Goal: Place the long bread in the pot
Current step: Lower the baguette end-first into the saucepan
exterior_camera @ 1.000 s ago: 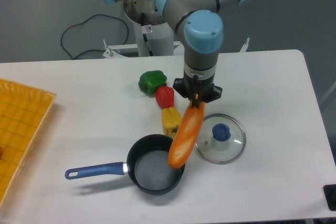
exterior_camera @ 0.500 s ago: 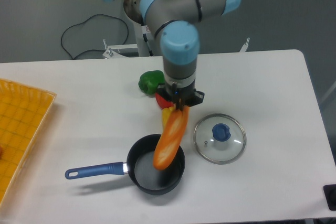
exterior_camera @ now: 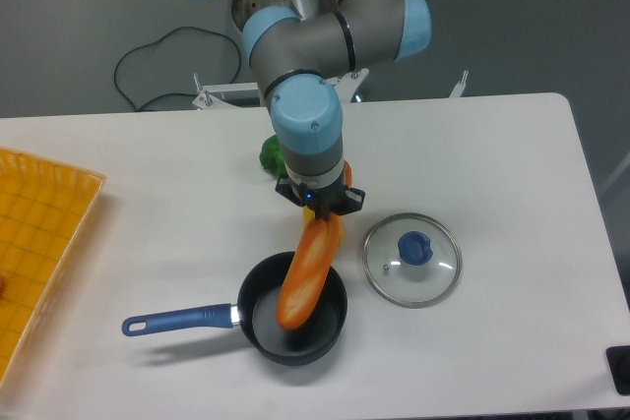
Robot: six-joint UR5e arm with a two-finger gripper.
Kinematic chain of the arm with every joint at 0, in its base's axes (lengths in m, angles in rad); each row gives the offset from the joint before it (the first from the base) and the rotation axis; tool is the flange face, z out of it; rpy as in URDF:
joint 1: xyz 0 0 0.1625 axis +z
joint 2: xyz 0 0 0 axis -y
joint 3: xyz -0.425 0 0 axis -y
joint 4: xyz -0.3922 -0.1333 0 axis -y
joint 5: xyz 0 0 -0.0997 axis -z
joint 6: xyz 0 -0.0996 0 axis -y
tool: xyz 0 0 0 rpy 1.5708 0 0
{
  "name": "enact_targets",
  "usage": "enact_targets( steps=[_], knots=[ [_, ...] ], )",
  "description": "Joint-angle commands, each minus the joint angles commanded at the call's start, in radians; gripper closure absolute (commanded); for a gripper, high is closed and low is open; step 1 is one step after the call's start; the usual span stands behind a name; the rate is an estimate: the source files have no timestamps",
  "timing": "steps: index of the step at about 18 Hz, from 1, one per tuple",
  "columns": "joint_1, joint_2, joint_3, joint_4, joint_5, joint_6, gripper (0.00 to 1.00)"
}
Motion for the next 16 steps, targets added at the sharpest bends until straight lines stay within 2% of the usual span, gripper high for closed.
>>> enact_targets(
  steps=[8,16],
  knots=[
    [-0.043,-0.017,0.02,0.0,0.02,-0.034,0.8],
    [-0.055,-0.037,0.038,0.0,0.021,-0.043,0.76]
  ],
)
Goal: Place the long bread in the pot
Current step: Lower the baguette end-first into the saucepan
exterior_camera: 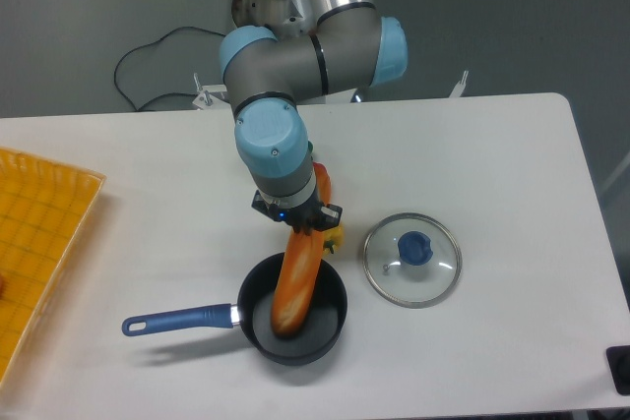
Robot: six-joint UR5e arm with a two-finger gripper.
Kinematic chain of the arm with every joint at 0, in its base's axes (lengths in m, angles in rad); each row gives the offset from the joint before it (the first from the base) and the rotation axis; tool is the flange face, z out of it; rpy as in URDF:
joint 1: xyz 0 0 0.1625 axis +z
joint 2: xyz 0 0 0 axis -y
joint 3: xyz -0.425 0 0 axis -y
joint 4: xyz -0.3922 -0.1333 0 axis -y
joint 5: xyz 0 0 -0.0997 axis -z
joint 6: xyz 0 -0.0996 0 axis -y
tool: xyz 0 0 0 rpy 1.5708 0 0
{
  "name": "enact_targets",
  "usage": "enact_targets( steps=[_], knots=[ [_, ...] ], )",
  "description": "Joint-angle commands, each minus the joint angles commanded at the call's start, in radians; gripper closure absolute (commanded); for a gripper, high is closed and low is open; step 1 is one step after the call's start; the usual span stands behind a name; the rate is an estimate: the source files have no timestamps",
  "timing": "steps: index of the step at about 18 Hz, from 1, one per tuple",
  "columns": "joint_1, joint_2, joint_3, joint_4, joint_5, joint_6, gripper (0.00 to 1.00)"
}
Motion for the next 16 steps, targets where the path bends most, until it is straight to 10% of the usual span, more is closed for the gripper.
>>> enact_targets(
  steps=[4,8,16],
  knots=[
    [-0.011,-0.002,0.0,0.0,0.0,-0.002,0.65],
    [-0.011,0.003,0.0,0.002,0.002,0.009,0.04],
    [0.012,0.047,0.011,0.037,0.006,0.014,0.0]
  ],
)
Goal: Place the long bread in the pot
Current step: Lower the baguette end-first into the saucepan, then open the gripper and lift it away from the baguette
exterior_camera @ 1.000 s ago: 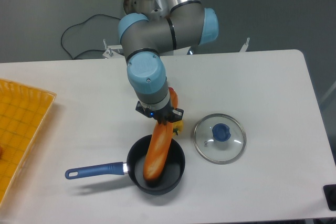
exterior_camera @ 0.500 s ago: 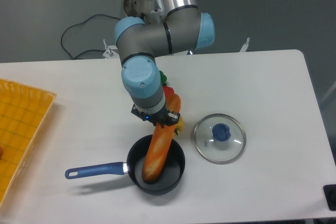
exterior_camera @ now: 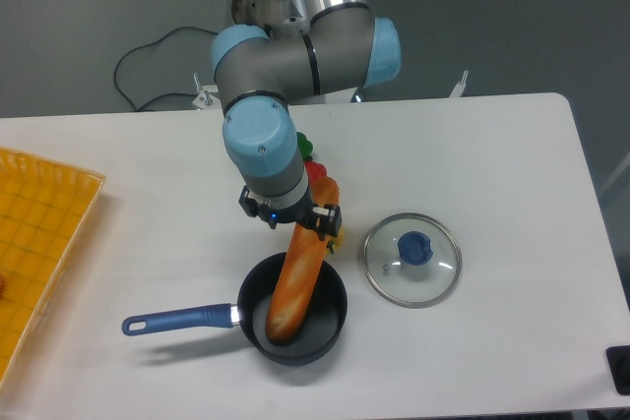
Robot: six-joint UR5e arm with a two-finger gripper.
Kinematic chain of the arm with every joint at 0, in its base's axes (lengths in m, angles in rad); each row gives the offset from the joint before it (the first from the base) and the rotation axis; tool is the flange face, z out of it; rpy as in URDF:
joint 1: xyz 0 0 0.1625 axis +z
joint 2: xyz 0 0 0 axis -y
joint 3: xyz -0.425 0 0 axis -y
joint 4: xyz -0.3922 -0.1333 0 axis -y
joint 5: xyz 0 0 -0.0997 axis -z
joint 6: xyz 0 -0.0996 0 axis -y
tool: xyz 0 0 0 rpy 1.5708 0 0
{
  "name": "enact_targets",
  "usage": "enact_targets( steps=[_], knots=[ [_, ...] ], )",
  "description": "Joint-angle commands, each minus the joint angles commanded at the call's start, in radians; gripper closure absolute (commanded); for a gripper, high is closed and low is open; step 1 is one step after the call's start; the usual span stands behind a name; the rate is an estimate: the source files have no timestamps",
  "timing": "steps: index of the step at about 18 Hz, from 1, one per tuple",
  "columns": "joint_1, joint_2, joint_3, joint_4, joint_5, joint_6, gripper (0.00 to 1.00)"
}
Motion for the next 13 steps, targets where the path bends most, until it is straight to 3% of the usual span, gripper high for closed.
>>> enact_targets(
  steps=[6,13],
  knots=[
    [0.052,0.021,0.018,0.011,-0.014,0.034,0.0],
    [0.17,0.061,0.006,-0.006,-0.07,0.418,0.0]
  ],
)
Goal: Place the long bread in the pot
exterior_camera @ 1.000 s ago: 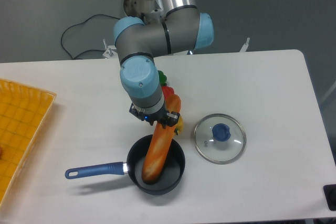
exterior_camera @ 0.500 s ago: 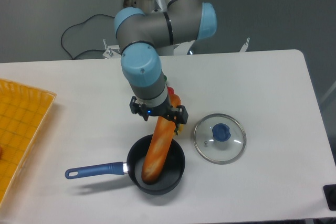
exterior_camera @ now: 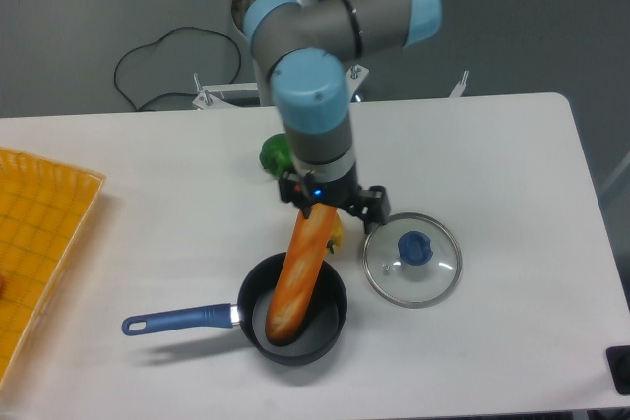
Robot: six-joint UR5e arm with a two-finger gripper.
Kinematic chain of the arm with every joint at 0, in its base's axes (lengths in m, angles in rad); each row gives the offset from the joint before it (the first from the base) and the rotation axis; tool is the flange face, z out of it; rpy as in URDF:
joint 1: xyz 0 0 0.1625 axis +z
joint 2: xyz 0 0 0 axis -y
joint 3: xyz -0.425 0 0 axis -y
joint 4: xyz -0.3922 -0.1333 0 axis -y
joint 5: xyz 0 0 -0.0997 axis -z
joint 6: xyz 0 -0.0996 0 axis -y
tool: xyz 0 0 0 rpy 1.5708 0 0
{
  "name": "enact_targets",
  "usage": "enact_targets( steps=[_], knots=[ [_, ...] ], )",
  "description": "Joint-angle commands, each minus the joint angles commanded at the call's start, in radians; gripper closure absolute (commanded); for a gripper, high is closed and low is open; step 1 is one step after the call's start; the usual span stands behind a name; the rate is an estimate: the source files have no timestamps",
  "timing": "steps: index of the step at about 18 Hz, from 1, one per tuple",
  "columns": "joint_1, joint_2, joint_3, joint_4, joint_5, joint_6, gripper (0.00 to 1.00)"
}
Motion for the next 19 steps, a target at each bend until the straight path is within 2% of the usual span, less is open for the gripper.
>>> enact_targets(
  steps=[3,8,10,19],
  knots=[
    [0.063,0.006,0.003,-0.024,-0.054,0.068,0.0],
    [0.161,0.02,0.054,-0.184,-0.066,0.336,0.0],
    [0.177,0.029,0.054,-0.19,-0.057,0.373,0.0],
    [0.18,0.028,0.063,-0.181,-0.003,0.375,0.0]
  ],
)
